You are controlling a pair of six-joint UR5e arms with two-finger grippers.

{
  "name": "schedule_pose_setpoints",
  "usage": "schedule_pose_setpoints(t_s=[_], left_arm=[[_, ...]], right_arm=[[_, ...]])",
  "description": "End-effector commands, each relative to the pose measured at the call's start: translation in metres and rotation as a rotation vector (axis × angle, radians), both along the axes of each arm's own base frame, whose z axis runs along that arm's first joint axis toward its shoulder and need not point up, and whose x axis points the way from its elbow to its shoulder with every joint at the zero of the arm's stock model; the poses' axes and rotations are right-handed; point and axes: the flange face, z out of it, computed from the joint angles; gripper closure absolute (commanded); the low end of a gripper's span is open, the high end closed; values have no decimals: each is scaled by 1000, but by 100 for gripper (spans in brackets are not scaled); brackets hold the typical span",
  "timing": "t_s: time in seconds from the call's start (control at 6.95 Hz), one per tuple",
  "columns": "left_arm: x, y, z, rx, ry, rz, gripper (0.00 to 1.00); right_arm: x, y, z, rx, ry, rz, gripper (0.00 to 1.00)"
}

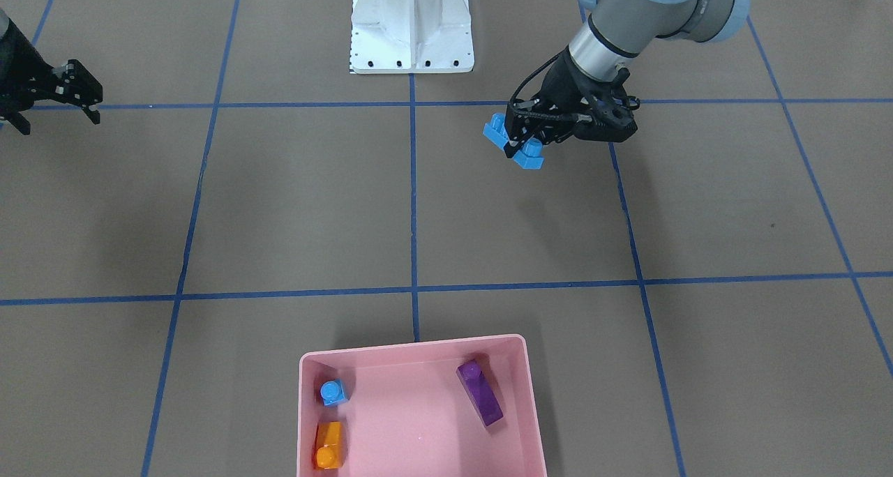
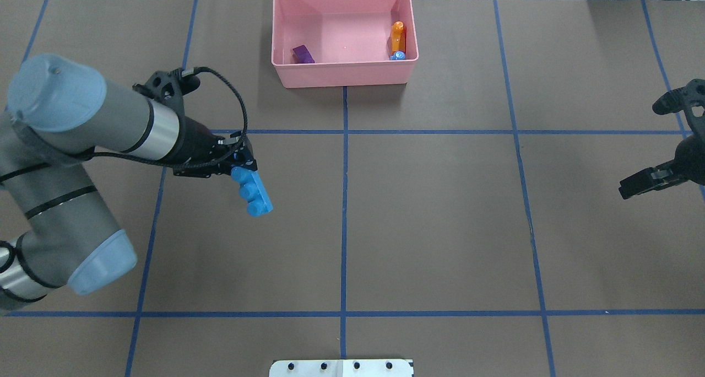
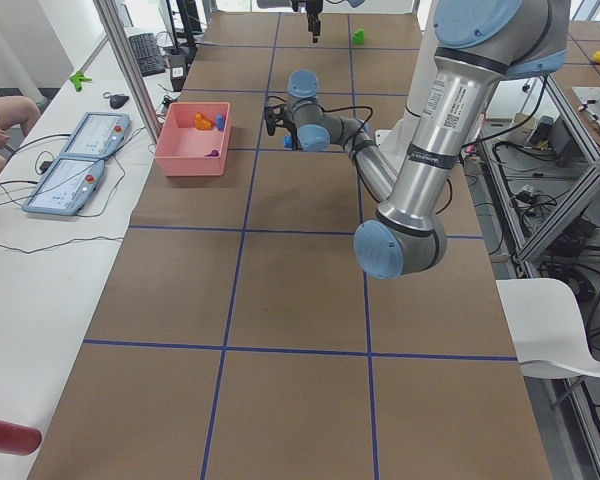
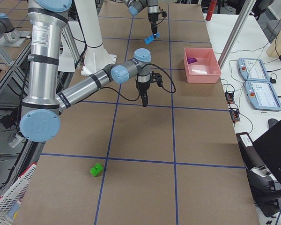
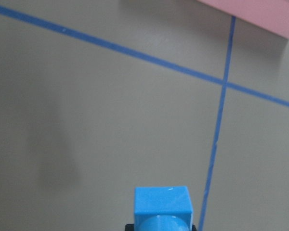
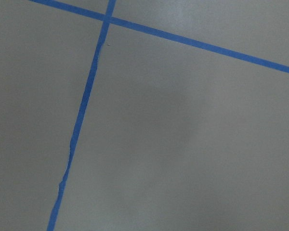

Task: Put all blocks into box

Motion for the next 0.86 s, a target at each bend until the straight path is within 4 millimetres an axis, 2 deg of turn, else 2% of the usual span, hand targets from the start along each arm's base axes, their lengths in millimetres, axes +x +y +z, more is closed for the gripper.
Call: schedule_pose_setpoints(t_s=[0.0,0.14,0.29,0.43,0.58,0.72], left_arm=[[47,-92,-63,-49,-18,-67,100],[75,-126,-79,-84,-48,-75,100],[85,-156,-97,-115,-65,-99,100],[86,-190,-112,-162,-80,-139,100],[74,-234,-126,-195,-106,-186,100],[76,-266,-118,-215,-128,-207,100]], right_arm=[[-1,-1,-1,2,-1,0,0],[-1,-1,-2,3,-2,0,0],[-1,-1,-1,1,-1,0,0],[-1,-2,0,1,-1,0,0],[-2,-3,2,-4,2,1,0],[-2,-3,2,-4,1,-1,0]])
